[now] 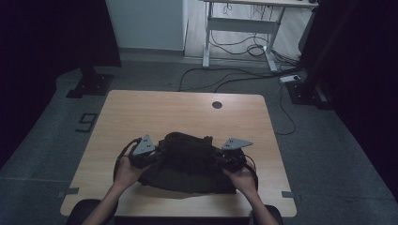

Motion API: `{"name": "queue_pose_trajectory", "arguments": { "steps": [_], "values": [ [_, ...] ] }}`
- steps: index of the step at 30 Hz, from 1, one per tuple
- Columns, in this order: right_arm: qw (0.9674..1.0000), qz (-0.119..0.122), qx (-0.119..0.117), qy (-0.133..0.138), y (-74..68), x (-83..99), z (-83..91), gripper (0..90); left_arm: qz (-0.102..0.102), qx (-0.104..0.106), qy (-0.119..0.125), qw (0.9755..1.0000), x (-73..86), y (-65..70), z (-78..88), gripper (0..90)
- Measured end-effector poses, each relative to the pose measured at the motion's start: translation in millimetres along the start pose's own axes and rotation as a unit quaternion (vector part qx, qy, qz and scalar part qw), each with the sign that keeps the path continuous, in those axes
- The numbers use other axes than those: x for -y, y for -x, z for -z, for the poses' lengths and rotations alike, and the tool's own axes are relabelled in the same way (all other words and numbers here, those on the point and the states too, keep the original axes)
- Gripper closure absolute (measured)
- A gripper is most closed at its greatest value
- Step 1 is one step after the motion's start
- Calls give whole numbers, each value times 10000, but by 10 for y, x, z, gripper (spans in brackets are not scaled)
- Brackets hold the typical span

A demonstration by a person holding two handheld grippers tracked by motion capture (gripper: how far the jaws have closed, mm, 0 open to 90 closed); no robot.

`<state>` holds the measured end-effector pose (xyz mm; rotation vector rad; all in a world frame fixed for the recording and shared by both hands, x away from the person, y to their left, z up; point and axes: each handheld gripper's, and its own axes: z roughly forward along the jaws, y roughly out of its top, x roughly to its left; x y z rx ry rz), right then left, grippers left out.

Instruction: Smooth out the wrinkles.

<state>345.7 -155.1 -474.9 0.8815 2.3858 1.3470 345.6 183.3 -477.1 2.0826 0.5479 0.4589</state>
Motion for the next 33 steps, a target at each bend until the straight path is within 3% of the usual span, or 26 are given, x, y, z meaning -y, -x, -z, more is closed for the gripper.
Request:
{"name": "queue_pose_trajectory", "arguments": {
  "steps": [4, 9, 12, 17, 19, 24, 26, 30, 32, 33],
  "values": [
    [9997, 25, -173, -151, -72, 136, -18, 796, -69, 83, -306, 9995, 169, 81, -39, 799],
    [9989, 1, -307, -365, -58, 237, 12, 654, -22, 124, -513, 9986, 240, 68, 10, 542],
    [9983, -58, -178, -545, 1, 338, 67, 566, -23, 233, -543, 9983, 286, 10, 112, 421],
    [9960, -356, 205, -790, 196, 521, 209, 480, 1, 0, -790, 9969, 371, -157, 238, 284],
    [9955, -485, 289, -764, 250, 542, 243, 456, 55, -123, -751, 9971, 325, -242, 249, 262],
    [9958, -566, 460, -557, 236, 353, 230, 358, 108, -347, -527, 9980, 24, -380, 192, 229],
    [9959, -610, 483, -451, 213, 234, 186, 318, 177, -310, -415, 9985, -105, -363, 130, 210],
    [9959, -676, 451, -408, 99, 39, 14, 229, 354, 18, -321, 9989, -241, -194, -53, 177],
    [9962, -627, 414, -438, 14, 4, -81, 209, 403, 210, -455, 9979, -213, -78, -155, 162],
    [9962, -601, 415, -482, -27, 5, -123, 200, 361, 209, -579, 9975, -177, -19, -197, 149]
  ]
}}
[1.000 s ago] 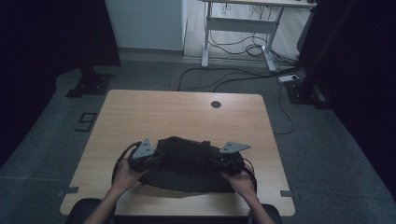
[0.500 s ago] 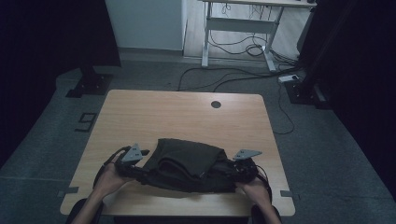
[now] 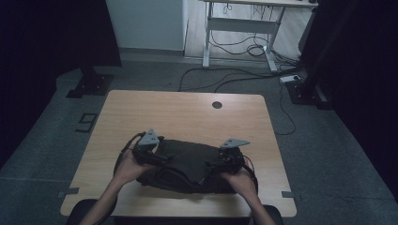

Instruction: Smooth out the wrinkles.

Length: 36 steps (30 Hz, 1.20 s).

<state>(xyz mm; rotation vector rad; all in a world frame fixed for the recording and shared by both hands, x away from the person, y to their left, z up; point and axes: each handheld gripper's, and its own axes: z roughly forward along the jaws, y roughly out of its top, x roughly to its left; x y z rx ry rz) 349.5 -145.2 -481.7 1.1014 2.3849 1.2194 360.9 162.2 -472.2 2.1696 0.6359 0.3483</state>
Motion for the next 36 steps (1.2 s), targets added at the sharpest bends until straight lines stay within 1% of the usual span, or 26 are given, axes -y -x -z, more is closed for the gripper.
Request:
{"name": "queue_pose_trajectory", "arguments": {
  "steps": [1, 2, 3, 6, 9, 11, 15, 19, 21, 23, 26, 30, 36],
  "values": [
    [10000, 23, 12, -45, -38, 15, -36, 195, -39, -22, -97, 9999, 45, 42, -33, 144],
    [9999, 58, 41, -103, -67, 43, -67, 192, -9, -46, -167, 9999, 97, 72, -58, 144],
    [9997, 101, 105, -189, -90, 79, -94, 188, 35, -60, -237, 9997, 151, 87, -71, 144],
    [9983, 188, 363, -420, -110, 201, -136, 185, 218, -233, -375, 9988, 312, 110, -85, 145],
    [9978, 150, 431, -485, -89, 299, -127, 187, 429, -263, -449, 9977, 444, 119, -99, 145],
    [9976, 145, 460, -492, -91, 349, -125, 193, 516, -268, -457, 9973, 496, 132, -106, 146],
    [9973, 167, 525, -491, -112, 427, -139, 197, 572, -322, -473, 9967, 561, 168, -111, 147],
    [9969, 208, 550, -530, -125, 472, -171, 197, 668, -284, -450, 9963, 636, 177, -97, 147],
    [9969, 167, 541, -545, -120, 491, -187, 192, 711, -268, -418, 9962, 671, 175, -93, 147],
    [9970, 69, 526, -557, -106, 511, -208, 169, 722, -264, -395, 9963, 693, 173, -105, 147],
    [9973, -106, 474, -544, -68, 539, -235, 141, 687, -294, -440, 9962, 706, 170, -145, 145],
    [9973, -257, 412, -556, -33, 558, -263, 119, 733, -320, -450, 9958, 707, 157, -191, 137],
    [9970, -310, 360, -610, 17, 537, -306, 95, 769, -368, -437, 9954, 688, 105, -253, 126]
  ]
}}
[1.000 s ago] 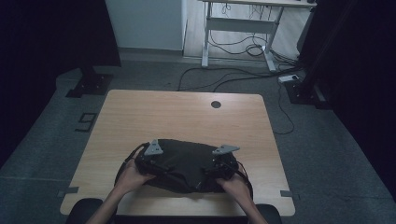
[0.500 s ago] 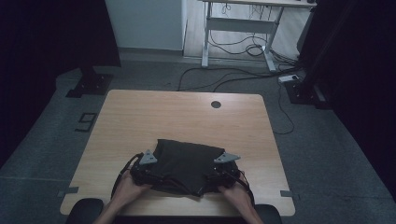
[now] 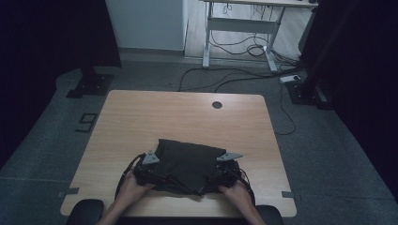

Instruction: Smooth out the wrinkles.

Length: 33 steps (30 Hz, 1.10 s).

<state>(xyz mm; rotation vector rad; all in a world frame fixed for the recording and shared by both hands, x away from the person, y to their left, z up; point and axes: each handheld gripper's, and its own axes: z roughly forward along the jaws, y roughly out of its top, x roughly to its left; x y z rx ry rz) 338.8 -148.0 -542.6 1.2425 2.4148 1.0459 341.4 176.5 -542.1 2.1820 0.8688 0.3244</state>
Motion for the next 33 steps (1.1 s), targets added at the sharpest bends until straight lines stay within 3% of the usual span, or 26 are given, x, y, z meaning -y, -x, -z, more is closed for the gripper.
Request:
{"name": "queue_pose_trajectory", "arguments": {
  "steps": [33],
  "values": [
    [9995, -233, 206, 18, 444, -478, -386, 103, 329, -299, 102, 9990, -358, -534, -387, 128]
  ]
}}
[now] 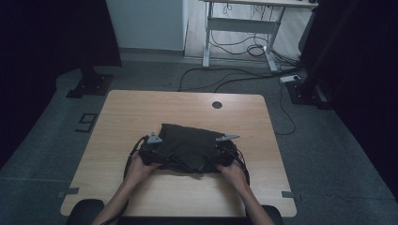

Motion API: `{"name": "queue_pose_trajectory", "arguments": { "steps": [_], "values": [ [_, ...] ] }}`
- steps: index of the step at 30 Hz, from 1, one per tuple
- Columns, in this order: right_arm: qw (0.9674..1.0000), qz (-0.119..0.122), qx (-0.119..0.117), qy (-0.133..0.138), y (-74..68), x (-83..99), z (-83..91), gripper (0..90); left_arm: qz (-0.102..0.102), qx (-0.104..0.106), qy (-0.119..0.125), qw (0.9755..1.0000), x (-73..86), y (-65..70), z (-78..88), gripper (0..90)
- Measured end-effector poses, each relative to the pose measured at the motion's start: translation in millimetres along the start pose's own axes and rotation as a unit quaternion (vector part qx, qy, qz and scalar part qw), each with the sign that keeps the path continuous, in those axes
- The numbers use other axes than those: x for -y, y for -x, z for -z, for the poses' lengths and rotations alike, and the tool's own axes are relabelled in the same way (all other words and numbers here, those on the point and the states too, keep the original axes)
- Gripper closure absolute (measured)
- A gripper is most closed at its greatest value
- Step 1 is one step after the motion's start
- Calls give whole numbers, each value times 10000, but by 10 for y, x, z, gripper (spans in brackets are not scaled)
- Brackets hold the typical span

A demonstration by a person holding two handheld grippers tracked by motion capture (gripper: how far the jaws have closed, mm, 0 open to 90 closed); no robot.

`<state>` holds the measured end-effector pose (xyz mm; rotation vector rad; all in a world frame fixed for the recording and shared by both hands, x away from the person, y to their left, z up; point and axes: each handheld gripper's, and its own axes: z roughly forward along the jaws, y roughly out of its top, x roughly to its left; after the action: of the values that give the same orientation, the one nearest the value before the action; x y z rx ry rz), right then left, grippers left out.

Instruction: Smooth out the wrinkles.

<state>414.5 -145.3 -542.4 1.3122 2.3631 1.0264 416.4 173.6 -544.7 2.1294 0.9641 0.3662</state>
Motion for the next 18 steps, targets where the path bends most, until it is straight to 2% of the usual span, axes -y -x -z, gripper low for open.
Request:
{"name": "queue_pose_trajectory", "arguments": {
  "steps": [15, 18],
  "values": [
    [9996, -169, 238, 64, 245, -370, -299, 123, 132, -195, -52, 9997, -296, -363, -273, 127],
    [9991, -257, 319, 116, 287, -423, -349, 124, 45, -245, -72, 9997, -362, -411, -318, 135]
  ]
}}
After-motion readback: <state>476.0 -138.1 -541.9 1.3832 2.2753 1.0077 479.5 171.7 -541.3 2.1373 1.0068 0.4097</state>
